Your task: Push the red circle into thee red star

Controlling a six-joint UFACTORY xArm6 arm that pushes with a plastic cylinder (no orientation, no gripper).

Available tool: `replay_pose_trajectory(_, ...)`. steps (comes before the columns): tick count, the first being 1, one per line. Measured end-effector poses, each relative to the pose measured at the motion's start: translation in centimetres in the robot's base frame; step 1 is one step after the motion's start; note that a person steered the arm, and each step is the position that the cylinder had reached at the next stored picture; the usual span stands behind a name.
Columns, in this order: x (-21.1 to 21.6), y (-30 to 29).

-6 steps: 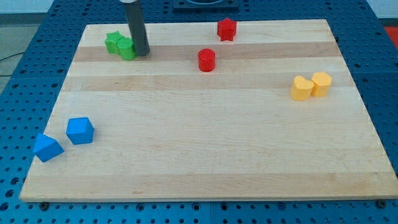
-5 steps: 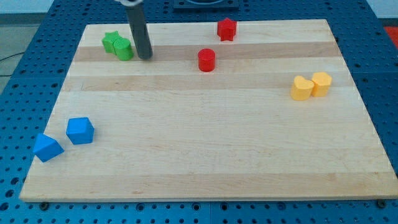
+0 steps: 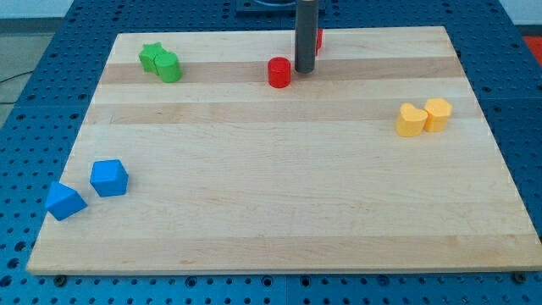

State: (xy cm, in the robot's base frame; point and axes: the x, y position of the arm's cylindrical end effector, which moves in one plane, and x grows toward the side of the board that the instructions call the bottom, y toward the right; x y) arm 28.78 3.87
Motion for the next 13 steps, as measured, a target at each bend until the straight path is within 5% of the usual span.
replay_pose_trajectory(1, 0.5, 9.5)
replay_pose_trajectory(2, -4.4, 9.3)
replay_pose_trajectory(5, -3.7, -1.7)
replay_pose_trajectory(6, 3.2, 5.7)
replay_pose_trajectory(7, 8.7, 0.5)
replay_pose_trajectory(10, 0.5, -5.0)
replay_pose_trajectory(13, 2.3, -8.5)
